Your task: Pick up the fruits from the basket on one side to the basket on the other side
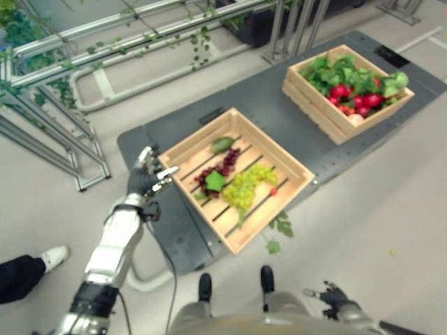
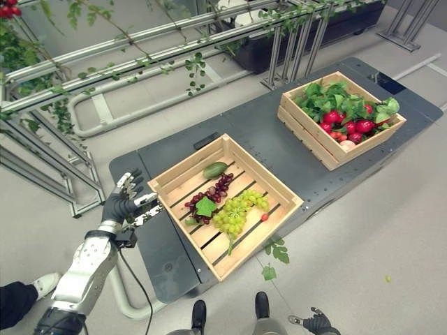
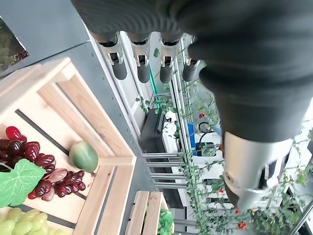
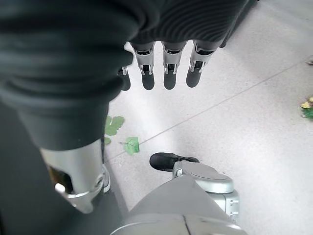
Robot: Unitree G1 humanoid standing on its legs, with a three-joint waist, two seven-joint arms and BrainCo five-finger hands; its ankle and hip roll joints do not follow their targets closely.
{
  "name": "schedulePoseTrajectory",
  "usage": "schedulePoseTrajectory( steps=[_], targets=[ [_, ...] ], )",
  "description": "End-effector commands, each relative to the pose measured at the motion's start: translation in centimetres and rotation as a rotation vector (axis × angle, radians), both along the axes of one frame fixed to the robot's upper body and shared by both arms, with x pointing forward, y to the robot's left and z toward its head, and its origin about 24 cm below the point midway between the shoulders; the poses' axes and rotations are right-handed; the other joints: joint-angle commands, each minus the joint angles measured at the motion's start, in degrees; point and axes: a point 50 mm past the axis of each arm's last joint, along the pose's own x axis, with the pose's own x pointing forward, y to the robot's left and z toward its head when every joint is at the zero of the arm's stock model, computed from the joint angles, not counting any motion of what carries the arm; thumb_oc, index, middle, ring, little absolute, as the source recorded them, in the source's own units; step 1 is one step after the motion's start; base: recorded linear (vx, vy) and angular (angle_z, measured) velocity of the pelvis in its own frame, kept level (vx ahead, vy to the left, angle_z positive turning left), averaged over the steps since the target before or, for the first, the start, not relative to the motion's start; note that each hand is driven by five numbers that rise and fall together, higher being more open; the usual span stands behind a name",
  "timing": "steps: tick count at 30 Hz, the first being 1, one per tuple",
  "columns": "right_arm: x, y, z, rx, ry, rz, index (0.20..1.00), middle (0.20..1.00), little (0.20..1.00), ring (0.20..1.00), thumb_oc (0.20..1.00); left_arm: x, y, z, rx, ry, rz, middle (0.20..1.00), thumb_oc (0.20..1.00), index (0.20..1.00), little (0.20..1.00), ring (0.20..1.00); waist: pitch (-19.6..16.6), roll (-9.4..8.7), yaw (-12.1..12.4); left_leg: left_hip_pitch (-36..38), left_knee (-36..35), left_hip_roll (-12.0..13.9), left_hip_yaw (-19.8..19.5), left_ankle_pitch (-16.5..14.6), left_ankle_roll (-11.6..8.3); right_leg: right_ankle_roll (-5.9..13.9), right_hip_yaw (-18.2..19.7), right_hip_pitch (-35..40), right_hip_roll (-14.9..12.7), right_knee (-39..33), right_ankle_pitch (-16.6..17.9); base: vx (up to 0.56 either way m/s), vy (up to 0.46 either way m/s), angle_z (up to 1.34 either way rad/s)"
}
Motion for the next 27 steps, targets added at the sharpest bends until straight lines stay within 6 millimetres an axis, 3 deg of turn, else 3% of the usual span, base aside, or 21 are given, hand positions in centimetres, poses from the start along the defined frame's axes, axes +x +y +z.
schedulePoseTrajectory(
  steps=[1, 8, 13, 27],
  targets=[
    [-0.7, -0.2, -0.2, -0.008, 0.032, 0.016, 1.000, 1.000, 1.000, 1.000, 1.000, 1.0, 0.6, 2.2, 0.075, -0.093, 0.005, 1.000, 1.000, 1.000, 1.000, 1.000, -1.8, -1.10, 0.8, 5.1, 0.1, -3.4, 1.8, -11.1, 2.26, 3.35, 1.6, -5.9, 0.4, 0.2, 1.1, 0.07, -0.020, -0.14],
    [-2.3, -1.5, -0.2, -0.023, 0.081, -0.007, 1.000, 1.000, 1.000, 1.000, 1.000, 2.4, 1.1, 3.5, 0.257, -0.077, -0.043, 1.000, 1.000, 1.000, 1.000, 1.000, -3.5, -0.08, -0.2, 7.5, 0.1, -2.5, 1.7, -12.1, 1.69, 3.26, 0.4, -3.3, 0.9, 0.2, -0.9, 0.06, -0.020, -0.01],
    [-2.6, -1.7, -0.2, -0.017, 0.091, -0.006, 1.000, 1.000, 1.000, 1.000, 1.000, 4.3, 0.0, 5.0, 0.376, -0.095, -0.111, 1.000, 1.000, 1.000, 1.000, 1.000, -3.5, 0.56, -0.9, 7.7, 0.1, -2.1, 2.0, -12.1, 1.31, 3.30, 0.0, -3.2, 1.0, 0.2, -1.2, 0.00, 0.000, 0.00],
    [-1.5, -2.2, 0.1, -0.036, 0.069, -0.003, 1.000, 1.000, 1.000, 1.000, 1.000, 8.9, -2.6, 6.7, 0.633, -0.102, -0.105, 1.000, 1.000, 1.000, 1.000, 1.000, -1.0, 2.76, -3.1, 5.9, 0.1, -2.2, 2.8, -11.0, 1.11, 3.30, 0.5, -5.8, 1.1, 0.2, -0.2, -0.02, -0.011, -0.02]
  ],
)
